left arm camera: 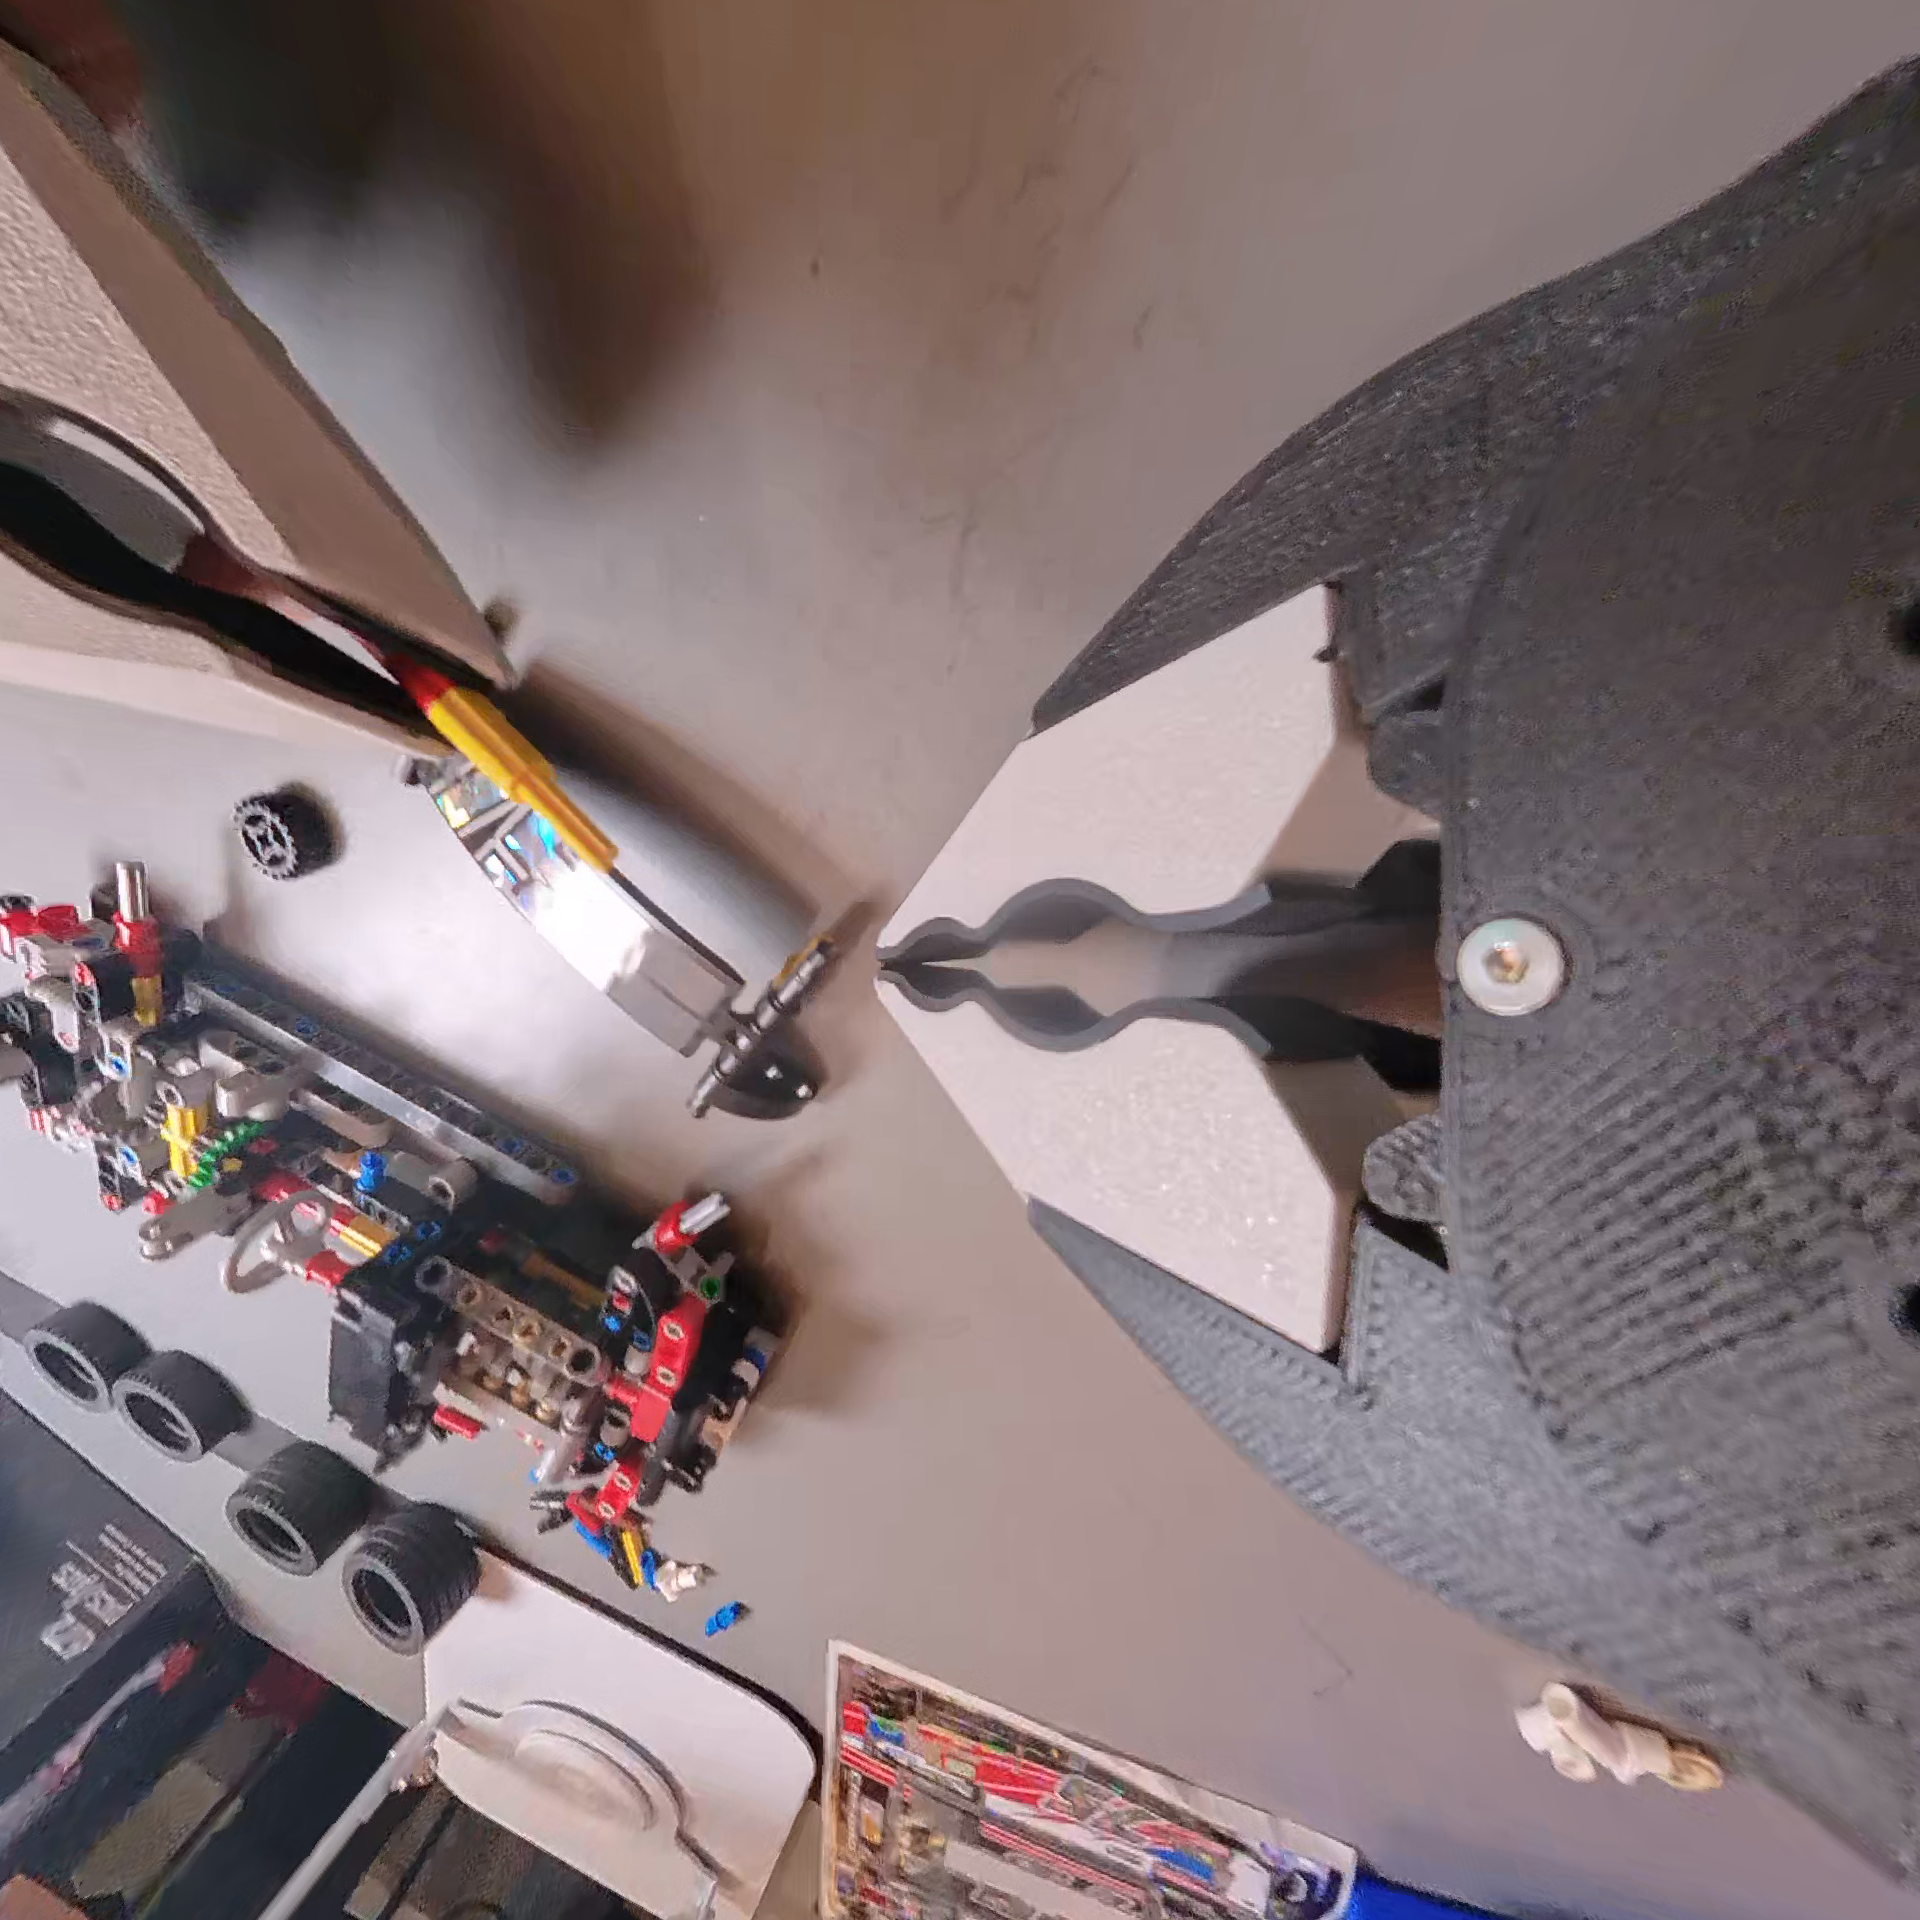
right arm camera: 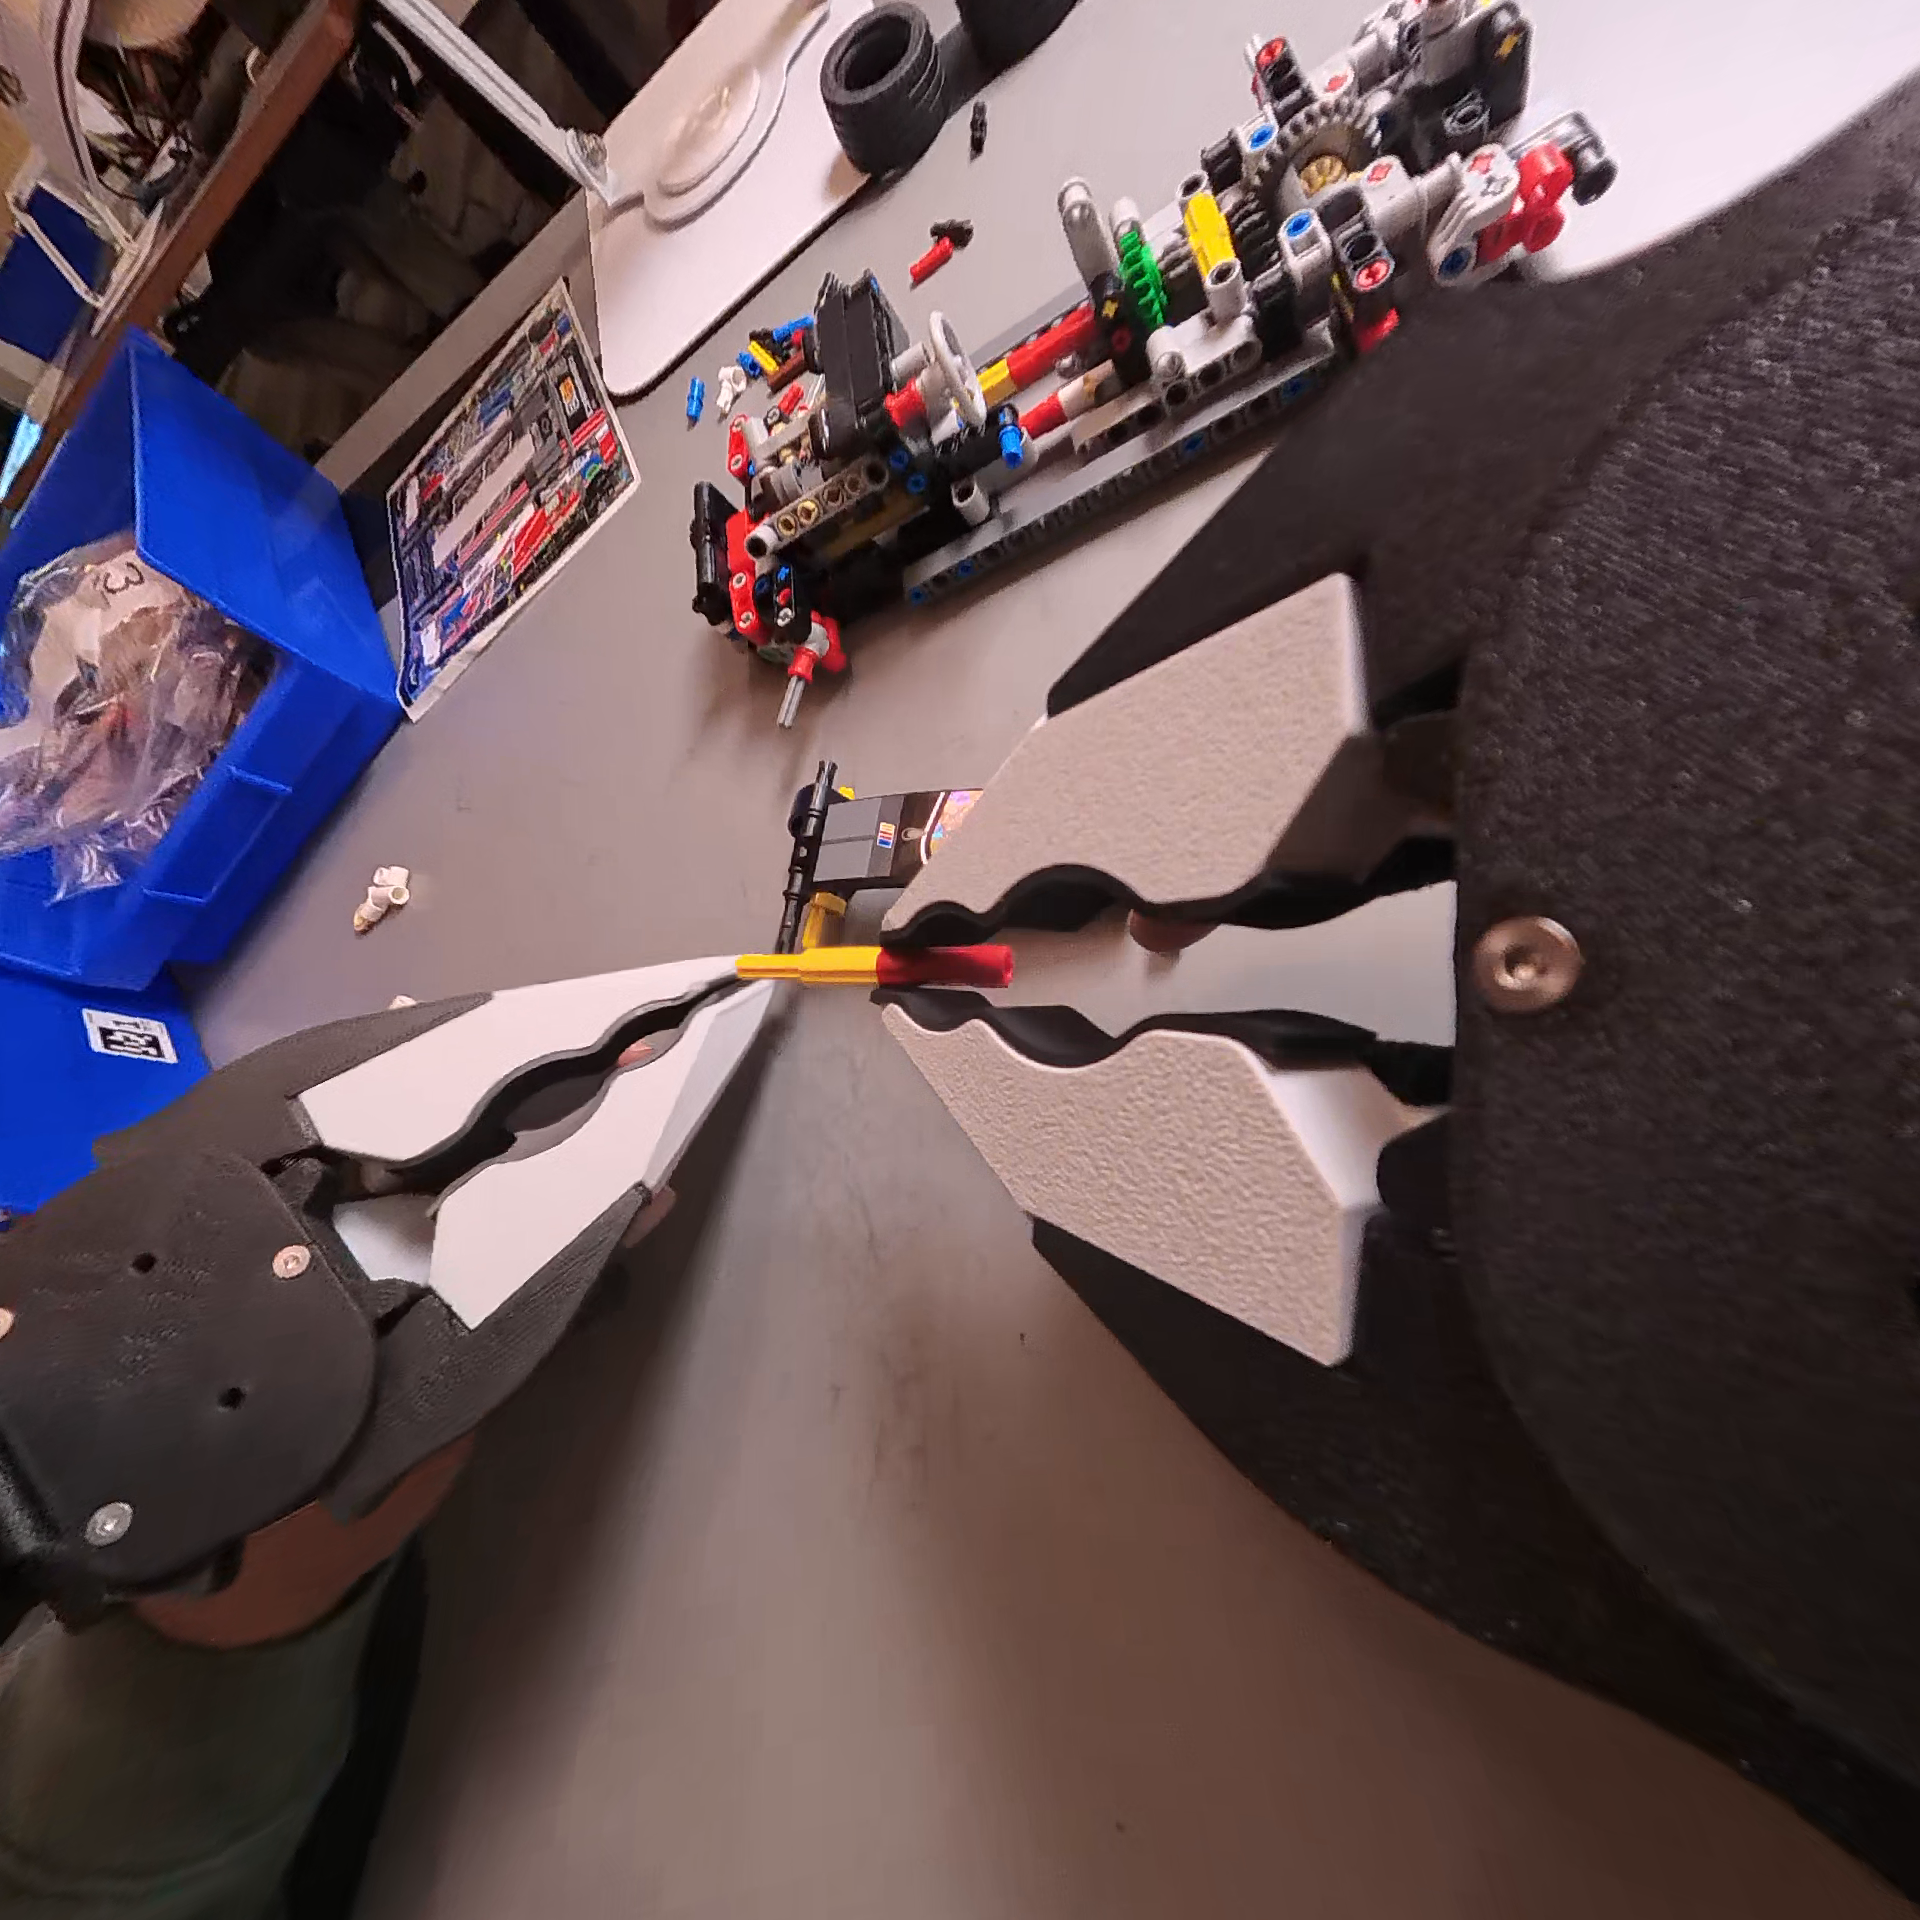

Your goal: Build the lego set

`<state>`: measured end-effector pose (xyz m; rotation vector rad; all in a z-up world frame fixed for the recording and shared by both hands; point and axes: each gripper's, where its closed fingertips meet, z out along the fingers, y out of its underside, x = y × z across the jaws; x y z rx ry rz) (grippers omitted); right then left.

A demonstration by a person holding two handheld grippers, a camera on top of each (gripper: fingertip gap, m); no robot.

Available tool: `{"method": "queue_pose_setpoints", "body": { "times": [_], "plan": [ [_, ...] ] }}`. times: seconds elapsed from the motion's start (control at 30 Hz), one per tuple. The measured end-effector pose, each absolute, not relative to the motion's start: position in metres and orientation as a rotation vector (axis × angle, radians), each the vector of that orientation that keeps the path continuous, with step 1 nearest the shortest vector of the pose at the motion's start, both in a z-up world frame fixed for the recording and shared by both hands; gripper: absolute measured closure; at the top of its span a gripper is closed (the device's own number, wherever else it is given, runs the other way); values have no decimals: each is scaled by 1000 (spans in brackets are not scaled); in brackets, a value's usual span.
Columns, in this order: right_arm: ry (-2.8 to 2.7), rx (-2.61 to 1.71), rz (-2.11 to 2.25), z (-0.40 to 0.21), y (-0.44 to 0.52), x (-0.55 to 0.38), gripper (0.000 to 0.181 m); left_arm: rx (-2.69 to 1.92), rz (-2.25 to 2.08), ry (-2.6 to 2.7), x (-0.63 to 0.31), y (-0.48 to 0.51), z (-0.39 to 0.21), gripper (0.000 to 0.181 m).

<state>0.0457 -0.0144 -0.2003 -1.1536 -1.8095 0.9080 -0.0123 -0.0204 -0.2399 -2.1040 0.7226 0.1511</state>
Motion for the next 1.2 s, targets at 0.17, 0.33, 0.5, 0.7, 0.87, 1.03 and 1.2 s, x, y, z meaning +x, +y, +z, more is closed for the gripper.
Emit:
{"method": "queue_pose_setpoints", "body": {
  "times": [0.17, 0.33, 0.5, 0.7, 0.87, 1.03, 1.2],
  "plan": [
    [-1678, -1233, 881, -189, 9, 44, 178, -2124, -25, 600, -17, -23, -239, 154],
    [-1547, -1362, 935, -182, 31, 48, 177, -2131, -38, 624, -9, -11, -241, 135],
    [-1633, -1336, 952, -187, 16, 47, 178, -2146, 26, 637, -7, 3, -244, 158],
    [-1825, -1294, 872, -209, -18, 44, 178, -2098, 276, 810, -18, 4, -244, 179],
    [-1902, -1300, 706, -225, -18, 46, 178, -1963, 570, 1140, -15, -12, -239, 179],
    [-1948, -1302, 598, -233, -11, 51, 178, -1717, 853, 1490, -6, -33, -245, 177],
    [-1912, -1316, 682, -219, -14, 50, 178, -1861, 582, 1387, 1, -48, -243, 173]
  ]
}}
